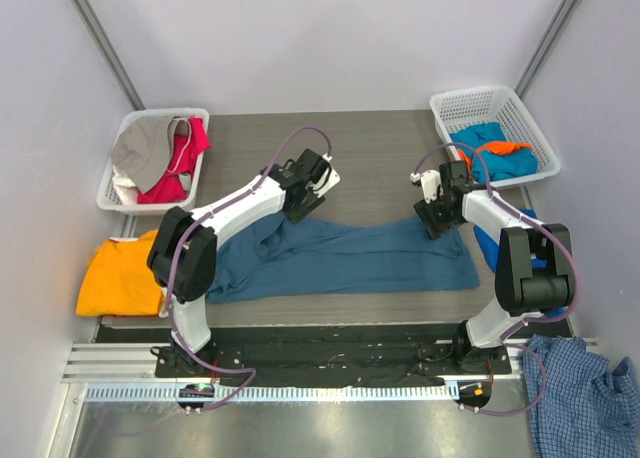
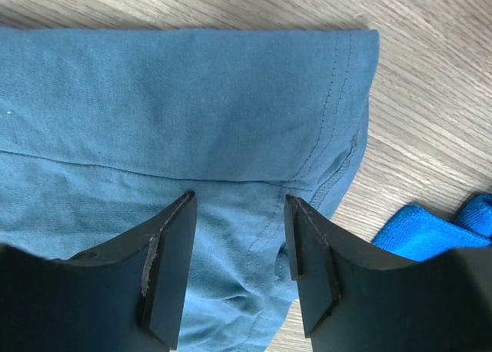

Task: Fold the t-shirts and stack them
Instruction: Fold the other side of the tshirt into a rectangle

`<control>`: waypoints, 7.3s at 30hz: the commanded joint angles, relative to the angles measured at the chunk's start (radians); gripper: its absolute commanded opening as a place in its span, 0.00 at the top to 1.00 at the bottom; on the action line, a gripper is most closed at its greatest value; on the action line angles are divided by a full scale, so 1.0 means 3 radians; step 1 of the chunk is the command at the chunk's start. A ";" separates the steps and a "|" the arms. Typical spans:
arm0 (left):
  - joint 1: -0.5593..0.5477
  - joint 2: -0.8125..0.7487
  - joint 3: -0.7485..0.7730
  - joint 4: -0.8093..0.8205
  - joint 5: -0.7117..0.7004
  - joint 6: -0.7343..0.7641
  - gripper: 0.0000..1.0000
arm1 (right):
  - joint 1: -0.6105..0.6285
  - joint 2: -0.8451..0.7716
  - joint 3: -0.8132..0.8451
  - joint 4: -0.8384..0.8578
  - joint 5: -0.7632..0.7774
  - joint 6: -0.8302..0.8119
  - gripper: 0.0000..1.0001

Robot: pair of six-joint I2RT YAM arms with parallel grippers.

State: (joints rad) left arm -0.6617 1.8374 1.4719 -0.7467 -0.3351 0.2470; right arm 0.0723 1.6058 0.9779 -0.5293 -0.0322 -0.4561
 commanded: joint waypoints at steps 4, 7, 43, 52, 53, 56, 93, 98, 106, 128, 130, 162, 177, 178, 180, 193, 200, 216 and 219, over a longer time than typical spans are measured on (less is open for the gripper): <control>0.0063 0.0190 0.0064 0.0367 0.0110 0.0143 0.46 | 0.0025 -0.0081 -0.0013 0.0092 -0.0015 0.0048 0.44; 0.0078 0.0262 0.0110 0.0377 0.0100 0.0148 0.46 | 0.0025 -0.0091 -0.0023 0.0097 0.0000 0.0048 0.44; 0.0293 0.0497 -0.0069 0.0536 0.0048 0.0250 0.98 | 0.0025 -0.0142 -0.0089 0.0123 0.0021 0.0032 0.44; 0.0298 0.0002 -0.0309 0.0510 -0.0100 0.0169 1.00 | 0.0025 -0.0122 -0.0105 0.0128 0.0021 0.0037 0.44; 0.0298 -0.0055 -0.0335 0.0465 -0.0130 0.0164 1.00 | 0.0025 -0.0122 -0.0100 0.0128 0.0015 0.0037 0.44; 0.0298 -0.0269 -0.0422 0.0368 -0.0202 0.0174 1.00 | 0.0025 -0.0122 -0.0100 0.0128 0.0015 0.0042 0.44; 0.0406 -0.1518 -0.1445 0.0055 -0.1112 0.0572 1.00 | 0.0030 -0.0250 -0.0181 0.0097 0.0235 -0.0080 0.46; 0.0406 -0.1528 -0.1445 -0.0164 -0.1061 0.0593 1.00 | 0.0030 -0.0296 -0.0217 0.0097 0.0276 -0.0116 0.46; 0.0401 -0.1579 -0.1521 -0.0425 -0.0933 0.0588 1.00 | 0.0030 -0.0306 -0.0258 0.0118 0.0281 -0.0121 0.46; 0.0263 -0.1727 -0.1844 -0.0829 -0.0525 0.0542 1.00 | 0.0030 -0.0275 -0.0294 0.0138 0.0251 -0.0085 0.46; 0.0227 -0.1717 -0.1869 -0.0824 -0.0504 0.0532 1.00 | 0.0030 -0.0280 -0.0294 0.0143 0.0251 -0.0085 0.46; -0.0146 -0.1952 -0.1649 -0.1407 -0.0238 0.0414 1.00 | 0.0030 -0.0280 -0.0325 0.0138 0.0230 -0.0075 0.47; -0.0233 -0.2039 -0.1736 -0.1510 -0.0110 0.0445 0.98 | 0.0030 -0.0280 -0.0345 0.0148 0.0215 -0.0070 0.47; -0.0239 -0.2029 -0.1772 -0.1454 -0.0105 0.0450 0.96 | 0.0030 -0.0285 -0.0345 0.0143 0.0215 -0.0070 0.47; -0.0239 -0.1983 -0.1889 -0.1372 -0.0161 0.0465 0.92 | 0.0030 -0.0296 -0.0345 0.0143 0.0215 -0.0070 0.47; -0.0239 -0.1814 -0.2171 -0.0477 -0.1009 0.0547 0.66 | 0.0030 -0.0296 -0.0360 0.0149 0.0215 -0.0080 0.47; -0.0234 -0.1875 -0.1875 -0.0155 -0.0903 0.0618 0.55 | 0.0030 -0.0413 -0.0294 0.0088 0.0194 -0.0060 0.45; 0.0027 -0.1763 -0.1726 0.0572 -0.0463 0.0634 0.09 | 0.0193 -0.0930 0.0135 -0.0388 -0.0066 -0.0004 0.21; 0.0078 -0.1630 -0.1751 0.0587 -0.0417 0.0578 0.07 | 0.0316 -0.0889 0.0141 -0.0414 -0.0056 0.0042 0.18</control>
State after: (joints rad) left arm -0.6575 1.3113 0.9237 -0.6235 -0.5007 0.4339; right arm 0.1246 1.3487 0.9878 -0.6235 -0.0368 -0.4702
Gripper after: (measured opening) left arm 0.922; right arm 0.803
